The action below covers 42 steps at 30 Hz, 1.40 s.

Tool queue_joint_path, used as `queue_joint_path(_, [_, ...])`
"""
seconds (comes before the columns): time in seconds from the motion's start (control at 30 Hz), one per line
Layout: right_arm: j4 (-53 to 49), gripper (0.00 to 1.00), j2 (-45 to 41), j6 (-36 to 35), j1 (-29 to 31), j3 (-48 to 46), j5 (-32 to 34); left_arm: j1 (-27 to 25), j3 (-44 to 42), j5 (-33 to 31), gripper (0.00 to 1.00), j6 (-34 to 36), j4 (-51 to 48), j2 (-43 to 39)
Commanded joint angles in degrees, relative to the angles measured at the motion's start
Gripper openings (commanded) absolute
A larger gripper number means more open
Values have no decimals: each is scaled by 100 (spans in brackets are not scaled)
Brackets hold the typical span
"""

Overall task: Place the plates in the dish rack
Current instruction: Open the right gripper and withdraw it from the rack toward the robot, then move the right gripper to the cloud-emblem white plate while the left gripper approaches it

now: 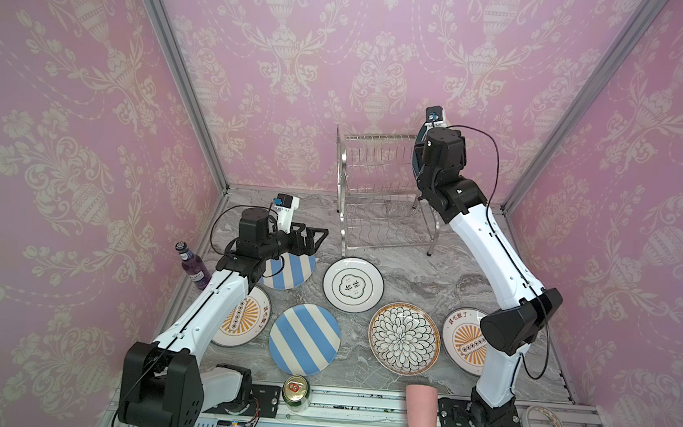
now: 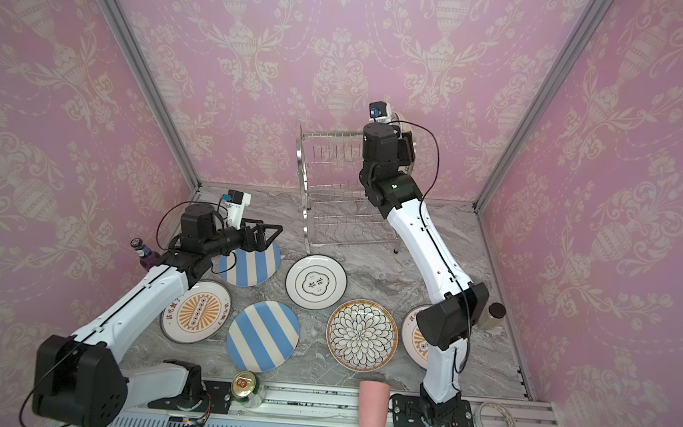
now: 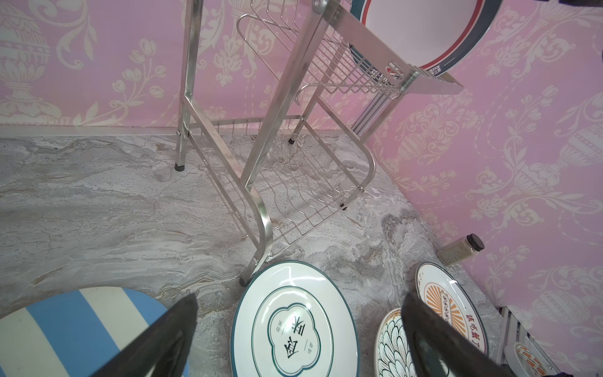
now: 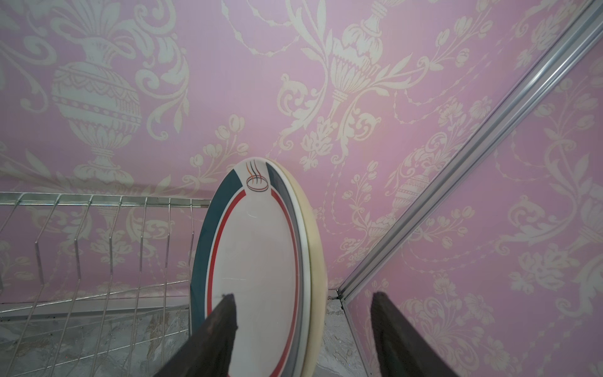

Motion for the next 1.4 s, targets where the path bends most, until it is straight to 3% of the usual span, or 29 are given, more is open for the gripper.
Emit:
queue_joint_path(0.0, [-845, 70, -620, 579, 31, -65, -526, -26, -4, -145, 99, 207, -204, -186])
queue_joint_path(0.13, [-1244, 73, -1467, 1033, 30, -755, -1144, -30, -19, -165, 99, 190, -152, -142])
queue_joint_path(0.47, [-1843, 76, -4115, 2284, -52, -4008, -2773, -25, -35, -185, 99, 137, -73, 81])
queue_joint_path(0.73, [-2646, 79, -5710, 3206, -93, -5699, -3229, -27, -218, -873, 99, 224, -351, -97])
queue_joint_path(0.83, [-2765, 79, -5901, 3402, -102, -6256, -3659, -31, -304, -1093, 99, 124, -406, -98])
queue_joint_path(1.07, [-1983, 80, -5687, 3780, -96, -7174, -5139, -4, -553, -829, 99, -414, -323, -122])
queue_joint_path(1.37, [-1126, 80, -5081, 4069, -98, -7741, -5457, 10, -1221, -1023, 99, -887, -190, -268])
